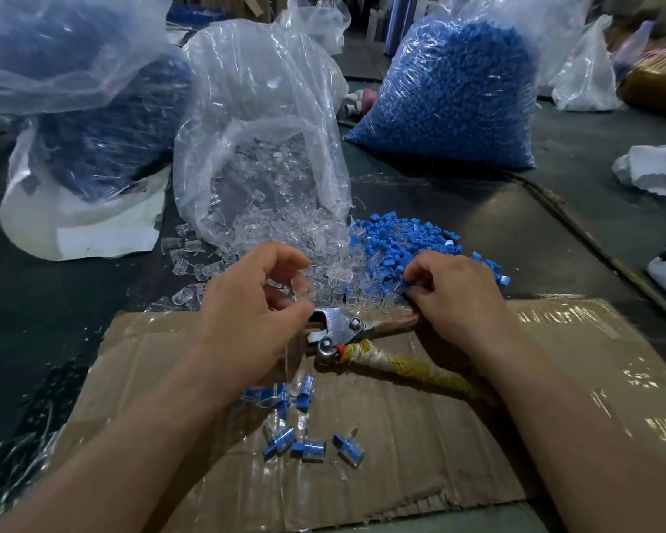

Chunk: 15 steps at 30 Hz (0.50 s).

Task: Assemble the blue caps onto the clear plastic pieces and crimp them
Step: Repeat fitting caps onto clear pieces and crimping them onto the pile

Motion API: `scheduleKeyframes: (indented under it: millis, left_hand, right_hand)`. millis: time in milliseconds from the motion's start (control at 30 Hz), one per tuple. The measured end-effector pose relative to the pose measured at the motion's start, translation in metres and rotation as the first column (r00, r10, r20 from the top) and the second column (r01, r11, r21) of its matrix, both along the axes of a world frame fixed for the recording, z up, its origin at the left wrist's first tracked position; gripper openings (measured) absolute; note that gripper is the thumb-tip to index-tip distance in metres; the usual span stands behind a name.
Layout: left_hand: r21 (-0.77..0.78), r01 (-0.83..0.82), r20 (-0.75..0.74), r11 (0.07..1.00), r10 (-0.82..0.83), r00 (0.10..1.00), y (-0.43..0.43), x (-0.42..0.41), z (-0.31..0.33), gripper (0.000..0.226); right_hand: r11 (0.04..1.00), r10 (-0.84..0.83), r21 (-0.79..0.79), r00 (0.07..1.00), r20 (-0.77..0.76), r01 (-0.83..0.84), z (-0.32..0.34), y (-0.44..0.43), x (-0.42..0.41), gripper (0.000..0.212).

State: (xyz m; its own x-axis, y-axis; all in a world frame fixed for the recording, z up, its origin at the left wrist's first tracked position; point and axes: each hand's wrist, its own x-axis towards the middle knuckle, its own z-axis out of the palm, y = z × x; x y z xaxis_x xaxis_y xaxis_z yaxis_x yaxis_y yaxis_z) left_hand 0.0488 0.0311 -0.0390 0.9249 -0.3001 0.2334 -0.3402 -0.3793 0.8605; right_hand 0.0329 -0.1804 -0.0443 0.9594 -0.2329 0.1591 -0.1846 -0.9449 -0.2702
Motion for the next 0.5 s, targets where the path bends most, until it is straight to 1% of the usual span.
scheduleKeyframes:
  millis: [100,167,200,267,333,400,433,500]
  left_hand:
    - [0.002,0.011,0.010,1.000,-0.011,1.000,-0.001,0.001,0.000,0.040]
    - [0.012,0.008,0.027,1.000,-0.009,1.000,0.000,0.001,-0.001,0.036]
    - [0.013,0.013,0.031,1.000,-0.014,0.999,0.000,0.001,-0.002,0.035]
    - [0.006,0.029,0.042,1.000,-0.029,0.999,0.001,0.001,-0.002,0.034]
    - [-0.023,0.039,0.045,0.999,-0.038,0.998,0.000,0.000,-0.001,0.035]
    - [-0.047,0.050,0.043,0.998,-0.048,0.998,-0.001,-0.001,-0.001,0.034]
    - [-0.047,0.053,0.051,0.997,-0.050,0.997,-0.001,-0.001,-0.001,0.031]
    - [-0.036,0.048,0.085,0.998,-0.045,0.995,-0.002,-0.002,-0.001,0.027]
  right_hand:
    - [1.000,-0.002,-0.007,1.000,0.021,0.002,0.000,0.000,0.000,0.012]
    - [1.000,-0.017,0.005,0.995,0.095,0.017,0.002,-0.004,-0.002,0.014]
    - [0.999,-0.033,0.038,0.990,0.141,0.028,0.004,-0.005,-0.004,0.014]
    - [0.983,-0.055,0.182,0.976,0.209,0.017,0.012,-0.005,-0.010,0.015]
    - [0.925,-0.057,0.377,0.967,0.247,-0.041,0.021,0.003,-0.019,0.025]
    - [0.836,-0.009,0.528,0.959,0.285,-0.149,0.030,0.018,-0.028,0.028]
    - [0.792,0.034,0.573,0.951,0.307,-0.213,0.033,0.028,-0.033,0.028]
    - [0.724,0.128,0.610,0.931,0.343,-0.324,0.037,0.046,-0.039,0.026]
